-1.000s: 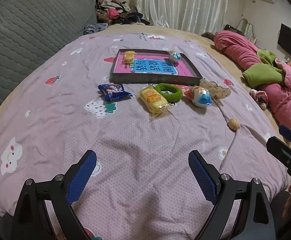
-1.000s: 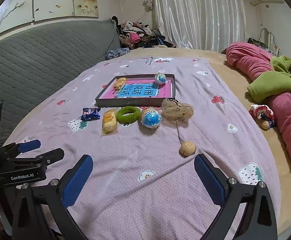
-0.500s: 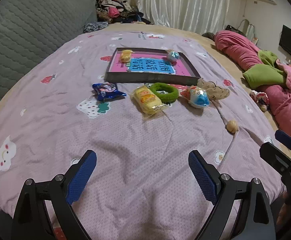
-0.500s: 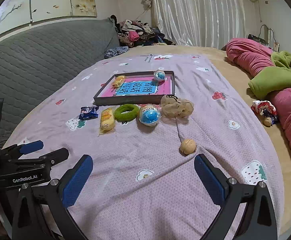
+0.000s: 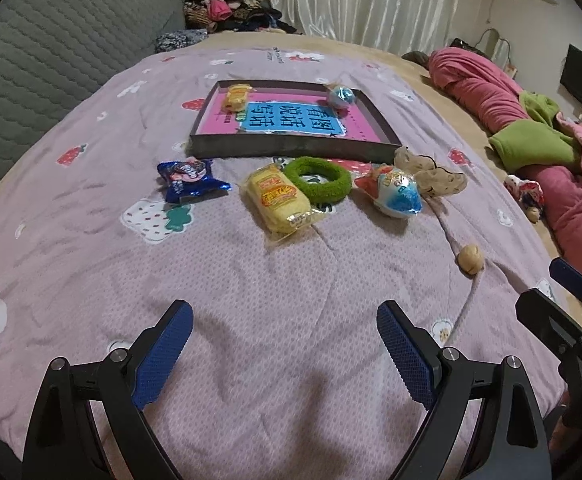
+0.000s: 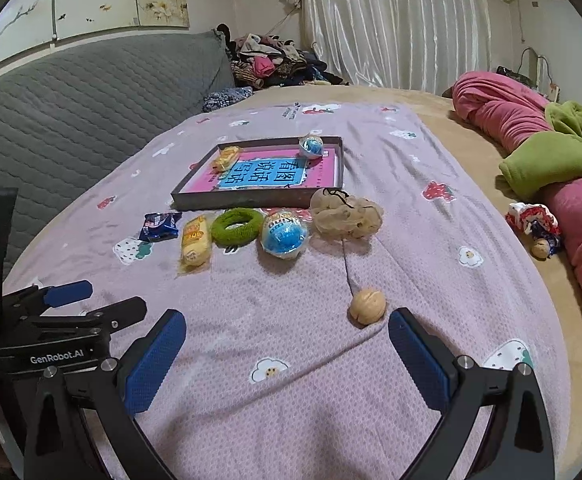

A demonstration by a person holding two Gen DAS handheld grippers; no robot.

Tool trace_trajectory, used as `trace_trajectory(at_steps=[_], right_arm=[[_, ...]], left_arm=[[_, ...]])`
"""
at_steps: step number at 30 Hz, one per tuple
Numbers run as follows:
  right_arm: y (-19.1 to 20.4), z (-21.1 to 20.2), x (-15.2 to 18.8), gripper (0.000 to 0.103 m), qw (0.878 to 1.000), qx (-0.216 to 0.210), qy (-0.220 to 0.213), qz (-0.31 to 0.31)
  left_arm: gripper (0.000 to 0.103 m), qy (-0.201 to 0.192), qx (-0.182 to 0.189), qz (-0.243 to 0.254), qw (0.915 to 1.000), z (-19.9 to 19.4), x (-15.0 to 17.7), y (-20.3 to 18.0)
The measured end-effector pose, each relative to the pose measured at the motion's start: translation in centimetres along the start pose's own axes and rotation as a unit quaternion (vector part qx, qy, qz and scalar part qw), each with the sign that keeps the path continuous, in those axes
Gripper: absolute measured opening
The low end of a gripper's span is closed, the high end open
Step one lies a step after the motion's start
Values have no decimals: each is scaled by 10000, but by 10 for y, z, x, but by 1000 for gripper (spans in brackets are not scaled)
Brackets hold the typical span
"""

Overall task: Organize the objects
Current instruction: 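Move left gripper to second yellow snack cake while right approaches beige mesh pouch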

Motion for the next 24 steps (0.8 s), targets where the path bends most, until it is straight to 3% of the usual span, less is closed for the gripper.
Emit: trace_trajectory(at_steps=[24], right_arm=[[-19,48,-21,102,9995,226,199,-34]], left_arm=[[94,100,-89,-203,9997,42,-28,14]])
Point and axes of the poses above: each gripper's, at about its wrist camera, not at the fingertips, and z roughly the way its jaws point, y to its left, x to its underside, the point moved 9 cm from there along z, roughly the way its jaws point, and after that the axes turned 12 degrees about x, right-handed, at the moved point
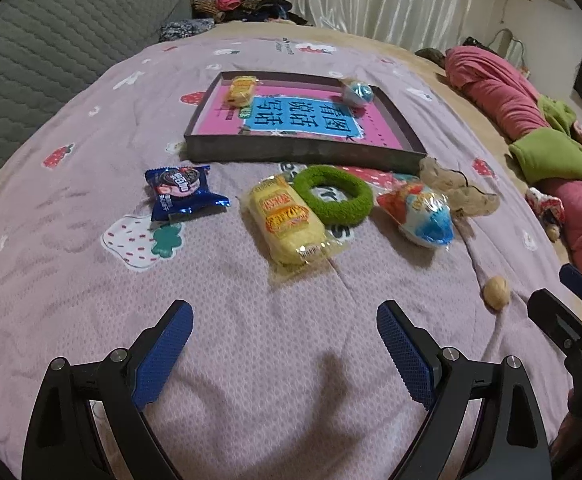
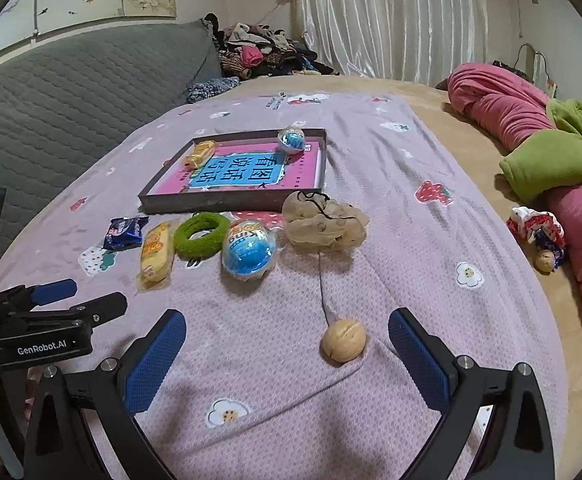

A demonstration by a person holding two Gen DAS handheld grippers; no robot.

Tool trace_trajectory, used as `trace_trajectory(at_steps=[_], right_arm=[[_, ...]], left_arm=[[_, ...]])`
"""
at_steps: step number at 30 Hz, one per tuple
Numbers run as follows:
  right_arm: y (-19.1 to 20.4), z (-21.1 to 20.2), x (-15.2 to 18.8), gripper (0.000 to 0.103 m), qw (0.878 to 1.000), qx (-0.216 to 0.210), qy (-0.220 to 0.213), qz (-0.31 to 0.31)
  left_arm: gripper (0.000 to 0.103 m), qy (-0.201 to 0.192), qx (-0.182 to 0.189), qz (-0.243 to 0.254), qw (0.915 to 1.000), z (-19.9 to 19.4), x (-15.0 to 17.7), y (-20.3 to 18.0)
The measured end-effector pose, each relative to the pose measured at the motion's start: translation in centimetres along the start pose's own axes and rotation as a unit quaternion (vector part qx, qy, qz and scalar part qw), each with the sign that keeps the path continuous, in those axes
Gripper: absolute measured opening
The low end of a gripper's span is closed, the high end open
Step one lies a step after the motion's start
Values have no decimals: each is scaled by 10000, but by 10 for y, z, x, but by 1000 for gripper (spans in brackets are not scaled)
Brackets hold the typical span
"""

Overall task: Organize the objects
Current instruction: 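Move left gripper to second yellow snack cake while right approaches beige mesh pouch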

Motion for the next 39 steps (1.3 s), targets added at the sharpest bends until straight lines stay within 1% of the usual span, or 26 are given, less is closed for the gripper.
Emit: trace_trajectory(at_steps=[9,11,15,20,25,29,32,35,39], right_arm=[[-4,17,-11,102,10000,67,58,-22],[-6,20,-13,102,9999,84,60,-4],[-11,29,-16,102,9998,147,102,-34],[-20,43,-22,102,9997,219,132,-44],[-26,61,-26,102,9993,289,229,-75],[-30,76,-30,102,9990,332,306,-69],[-31,84,-35,102,9988,368,314,-108],[-32,89,-41,102,9987,428,249,-153],[-30,98,-48,102,9984,447,274,-190]], left_arm=[[94,27,-70,-45,10000,14,-15,1],[94,44,-38,-69,10000,18,-17,-1],[94,43,-135,-38,9999,27,-23,-3],[94,85,-164,-31,9998,39,-29,-6],[94,181,-174,-99,9996,52,-31,-2],[94,209,-281,-146,9993,60,-32,5],[94,230,-196,-218,9993,65,-35,6],[94,223,-327,-138,9991,70,-39,8],[94,248,-346,-164,9990,77,-41,10]])
Point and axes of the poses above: each gripper's, at about its wrist camera, not at the fingertips, and z roughly the way its jaws point, y to its left, x to its underside, the point moved 9 cm from there along z, roughly the way its jaws point, and after that the axes turned 12 degrees about x, right-handed, at the moved point
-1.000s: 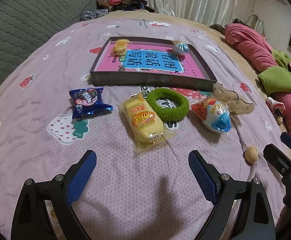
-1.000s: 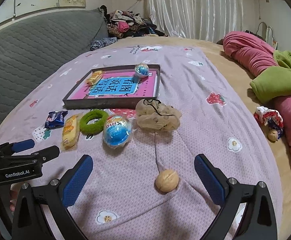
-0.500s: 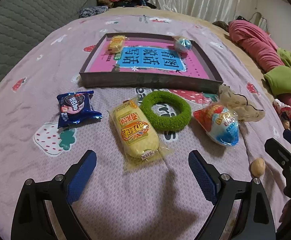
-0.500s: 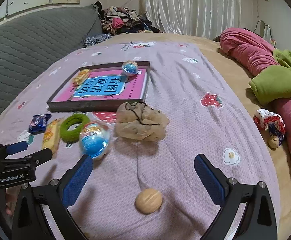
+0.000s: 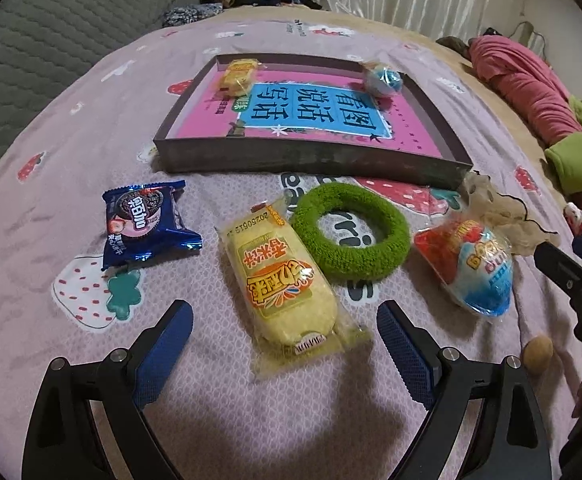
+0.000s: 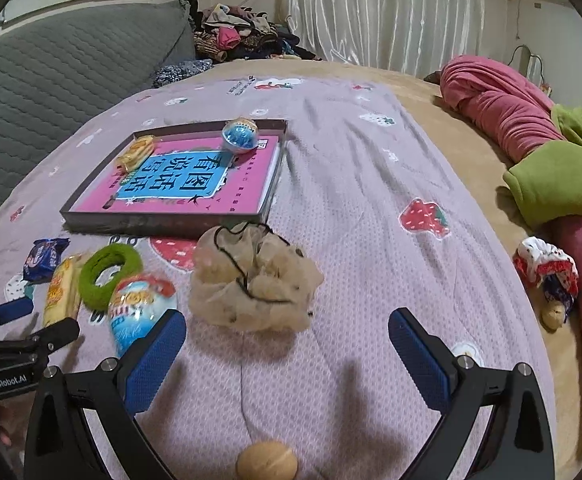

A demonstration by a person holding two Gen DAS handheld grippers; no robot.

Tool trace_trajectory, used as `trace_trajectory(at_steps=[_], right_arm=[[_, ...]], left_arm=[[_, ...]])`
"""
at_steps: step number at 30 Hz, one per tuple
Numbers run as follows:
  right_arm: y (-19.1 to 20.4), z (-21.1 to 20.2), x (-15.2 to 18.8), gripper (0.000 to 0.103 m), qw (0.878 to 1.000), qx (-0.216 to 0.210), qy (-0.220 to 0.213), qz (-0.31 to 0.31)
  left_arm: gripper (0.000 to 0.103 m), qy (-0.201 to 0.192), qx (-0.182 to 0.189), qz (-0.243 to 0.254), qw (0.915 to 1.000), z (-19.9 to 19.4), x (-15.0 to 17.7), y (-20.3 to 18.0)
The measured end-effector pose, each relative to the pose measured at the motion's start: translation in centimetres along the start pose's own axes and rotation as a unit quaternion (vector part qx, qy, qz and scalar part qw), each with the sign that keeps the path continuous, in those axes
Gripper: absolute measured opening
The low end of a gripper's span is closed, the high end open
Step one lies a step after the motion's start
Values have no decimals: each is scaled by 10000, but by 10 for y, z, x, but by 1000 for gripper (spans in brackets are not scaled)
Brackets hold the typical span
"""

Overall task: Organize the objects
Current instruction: 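Move left gripper to second yellow snack cake while right approaches beige mesh pouch, then close left gripper on the snack cake while right gripper grasps the mesh pouch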

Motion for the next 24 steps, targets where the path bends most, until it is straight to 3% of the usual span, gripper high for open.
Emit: trace_trajectory(at_steps=[19,22,24], right_arm=[[30,43,-15,102,9962,193,179,-836],[38,47,-15,85,9959,28,225,-871],[41,50,-13,67,9963,-185,361,-759]], left_arm=[[94,285,-235,-201,9991,19,-3,20],[94,275,-181,-256,9991,18,-3,24],[94,241,-183,-205,9993,16,-5,24]])
Point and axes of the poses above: each gripper's, at about its wrist camera, not at the fingertips, and z roughly the way its jaws point, y to its left, x to its underside, the point moved 9 cm from there along z, roughly the way its jaws point, and after that the axes turned 12 degrees about x, right-handed, at the moved point
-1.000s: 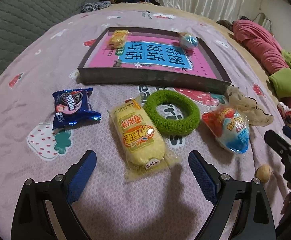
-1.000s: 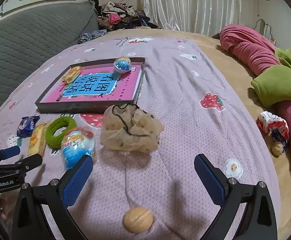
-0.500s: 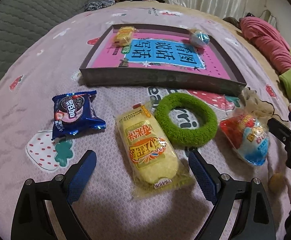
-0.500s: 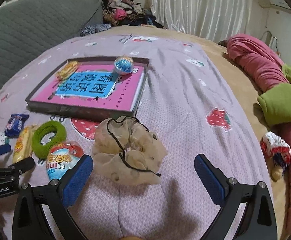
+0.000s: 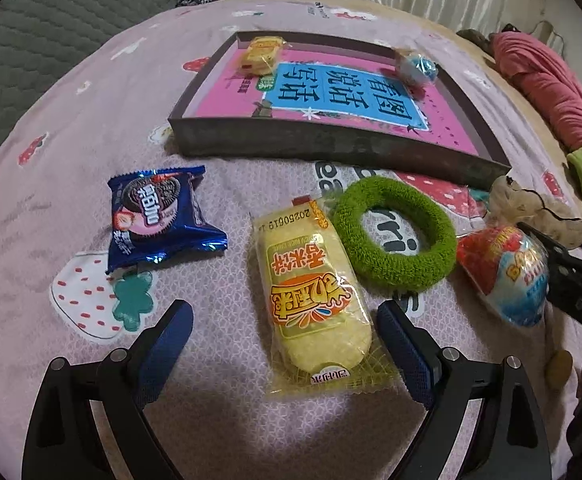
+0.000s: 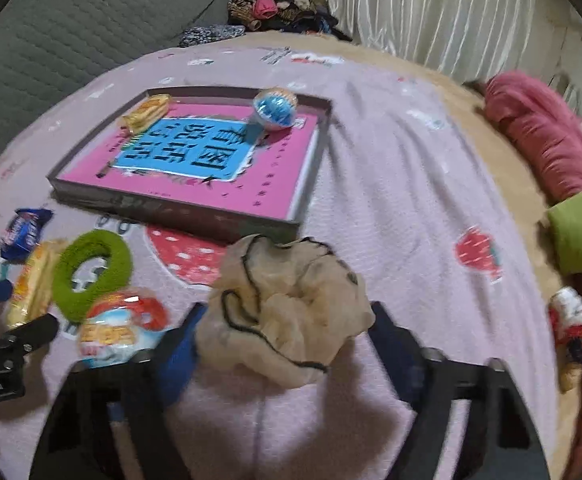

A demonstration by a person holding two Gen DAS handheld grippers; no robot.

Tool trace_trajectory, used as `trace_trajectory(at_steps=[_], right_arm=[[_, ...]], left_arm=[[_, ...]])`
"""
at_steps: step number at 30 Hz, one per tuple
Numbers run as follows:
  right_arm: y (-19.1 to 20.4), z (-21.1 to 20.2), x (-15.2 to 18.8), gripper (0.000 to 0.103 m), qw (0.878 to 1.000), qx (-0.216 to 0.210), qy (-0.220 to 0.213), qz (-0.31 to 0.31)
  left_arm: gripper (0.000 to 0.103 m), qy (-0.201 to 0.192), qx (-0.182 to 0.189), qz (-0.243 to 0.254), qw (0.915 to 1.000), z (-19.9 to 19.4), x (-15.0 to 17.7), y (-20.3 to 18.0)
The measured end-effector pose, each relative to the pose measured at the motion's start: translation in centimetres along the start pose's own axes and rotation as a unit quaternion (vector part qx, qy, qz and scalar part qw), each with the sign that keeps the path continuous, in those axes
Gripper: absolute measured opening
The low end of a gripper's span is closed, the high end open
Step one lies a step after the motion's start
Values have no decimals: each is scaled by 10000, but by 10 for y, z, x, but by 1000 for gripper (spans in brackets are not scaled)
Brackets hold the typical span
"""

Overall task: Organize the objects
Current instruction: 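Close left gripper on the snack cake while right gripper grasps the mesh pouch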

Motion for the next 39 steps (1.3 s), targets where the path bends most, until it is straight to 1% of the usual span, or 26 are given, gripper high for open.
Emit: trace_trajectory(at_steps=[1,3,5,6,8,9,11,12,13,17,22,25,29,34,39], right_arm=[[0,1,1,64,10000,-53,54,50],[1,3,2,46,9998,-151,95,129],[2,4,5,38,9995,-191,187,142],[3,4,6,35,9995,-191,216,114],[5,4,8,34,9996,-166,224,28],[6,3,9,33,9996,-167,223,17],[5,1,9,32,9996,-200,216,35],[5,1,10,31,9995,-207,219,50],[4,0,10,31,9995,-219,224,68],[4,-2,10,31,9993,-275,231,117],[2,-5,9,24,9991,-349,182,174],[2,-5,9,21,9990,-358,178,188],[2,-10,10,19,9990,-372,123,204],[-1,-25,15,18,9987,-424,33,275],[-5,-52,17,18,9984,-408,-162,349]], left_arm=[[94,-29,-4,12,10000,-2,0,0],[94,-110,119,27,9999,-5,-2,-2],[93,-149,210,40,9997,-8,-3,-4],[93,-146,246,78,9996,-8,-2,-7],[91,-110,371,78,9992,-8,-1,-11],[89,-111,424,78,9990,-8,-1,-13],[73,-103,437,82,9990,-6,0,-15],[56,-69,403,64,9991,-4,1,-14],[50,-15,362,64,9993,-1,2,-14],[47,32,265,109,9996,3,2,-15],[42,35,409,29,9992,2,2,-12],[41,20,529,9,9986,-1,2,-10],[41,-76,490,115,9987,-7,3,-9],[41,-136,452,263,9985,-16,8,-13],[41,-250,406,394,9981,-32,12,-15]])
Point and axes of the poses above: each gripper's, at about its wrist camera, not at the fingertips, and z roughly the way its jaws point, y to its left, x to its underside, the point moved 9 cm from there along z, roughly the way its jaws point, and after that the axes turned 12 degrees about x, right-handed, at the moved point
